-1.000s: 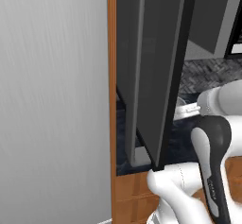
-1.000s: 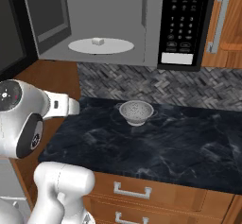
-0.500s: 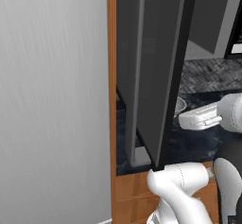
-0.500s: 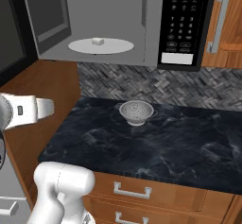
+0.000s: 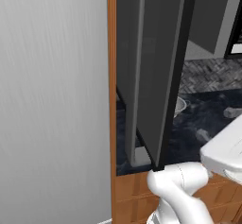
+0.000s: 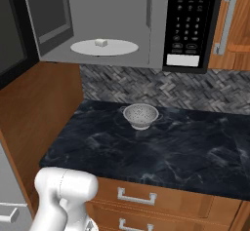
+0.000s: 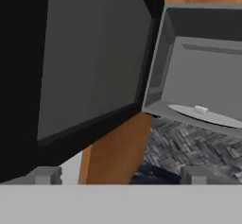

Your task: Close the microwave door.

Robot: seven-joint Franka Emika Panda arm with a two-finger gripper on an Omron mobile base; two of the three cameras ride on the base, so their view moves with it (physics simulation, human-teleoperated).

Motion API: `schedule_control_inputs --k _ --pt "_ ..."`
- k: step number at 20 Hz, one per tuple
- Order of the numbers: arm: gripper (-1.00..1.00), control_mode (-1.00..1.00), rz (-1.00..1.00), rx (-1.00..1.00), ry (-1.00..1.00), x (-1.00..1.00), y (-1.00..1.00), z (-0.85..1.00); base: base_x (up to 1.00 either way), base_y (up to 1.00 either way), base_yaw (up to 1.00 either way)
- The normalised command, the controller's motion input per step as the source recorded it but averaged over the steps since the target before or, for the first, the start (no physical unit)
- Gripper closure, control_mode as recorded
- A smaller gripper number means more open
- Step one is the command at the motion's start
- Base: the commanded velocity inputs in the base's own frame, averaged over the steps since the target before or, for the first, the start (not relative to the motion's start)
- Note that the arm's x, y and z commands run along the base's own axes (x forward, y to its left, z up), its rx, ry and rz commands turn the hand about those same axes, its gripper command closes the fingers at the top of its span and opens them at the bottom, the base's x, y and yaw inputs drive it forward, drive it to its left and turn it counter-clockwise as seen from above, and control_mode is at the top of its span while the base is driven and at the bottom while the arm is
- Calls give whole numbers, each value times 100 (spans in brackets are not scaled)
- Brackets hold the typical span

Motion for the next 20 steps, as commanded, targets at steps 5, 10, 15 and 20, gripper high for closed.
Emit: schedule_control_inputs --k 5,10,15,20 --pt "-100 -100 47 0 -16 -70 50 9 0 0 0" --pt "-100 -100 37 1 -22 -63 11 7 0 0 0" --pt "-100 -100 10 -4 -12 30 61 -9 0 0 0" --pt "-100 -100 -20 -11 -8 61 68 -6 0 0 0"
